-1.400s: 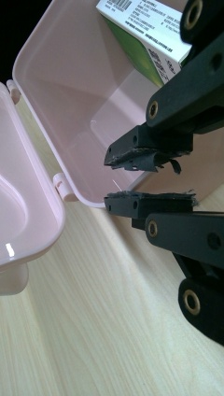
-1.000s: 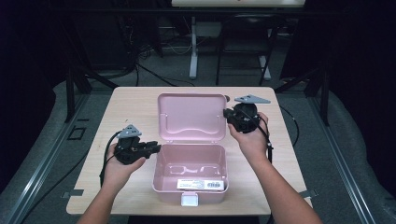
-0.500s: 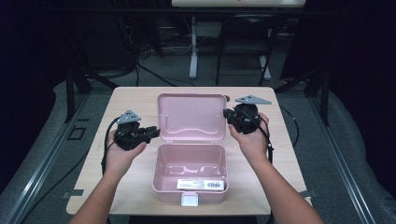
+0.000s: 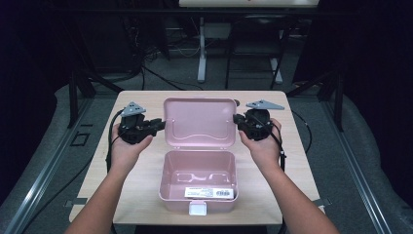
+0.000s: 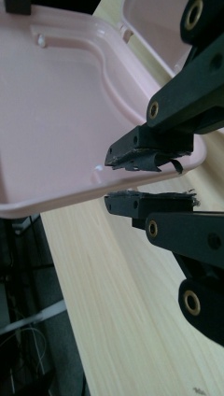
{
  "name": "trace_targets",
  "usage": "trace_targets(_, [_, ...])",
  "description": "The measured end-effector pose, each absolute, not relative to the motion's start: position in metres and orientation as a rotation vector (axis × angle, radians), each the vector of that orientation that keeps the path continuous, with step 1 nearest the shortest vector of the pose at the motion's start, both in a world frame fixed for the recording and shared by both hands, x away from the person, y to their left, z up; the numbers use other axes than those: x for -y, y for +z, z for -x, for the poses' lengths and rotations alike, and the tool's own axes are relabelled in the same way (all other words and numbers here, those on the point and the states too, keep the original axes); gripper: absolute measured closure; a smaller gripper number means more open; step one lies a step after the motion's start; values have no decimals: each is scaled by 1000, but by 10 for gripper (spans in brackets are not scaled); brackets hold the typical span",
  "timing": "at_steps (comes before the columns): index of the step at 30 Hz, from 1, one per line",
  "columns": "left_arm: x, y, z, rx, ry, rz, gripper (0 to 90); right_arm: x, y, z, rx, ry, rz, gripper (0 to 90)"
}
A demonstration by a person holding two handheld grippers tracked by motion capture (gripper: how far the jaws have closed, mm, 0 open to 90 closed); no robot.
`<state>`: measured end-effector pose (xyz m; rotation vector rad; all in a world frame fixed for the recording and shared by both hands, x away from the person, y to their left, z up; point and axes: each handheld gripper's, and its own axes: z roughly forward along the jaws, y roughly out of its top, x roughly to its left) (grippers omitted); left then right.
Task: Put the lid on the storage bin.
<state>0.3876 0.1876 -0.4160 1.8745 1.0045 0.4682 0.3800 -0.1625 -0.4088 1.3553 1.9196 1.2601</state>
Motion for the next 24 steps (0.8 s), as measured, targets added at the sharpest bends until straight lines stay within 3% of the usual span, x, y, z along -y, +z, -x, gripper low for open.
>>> trace_targets(24, [-178,-403,-404,-1018,495,-1839,802,164,-406,-374,-1927,1267,-1331,862])
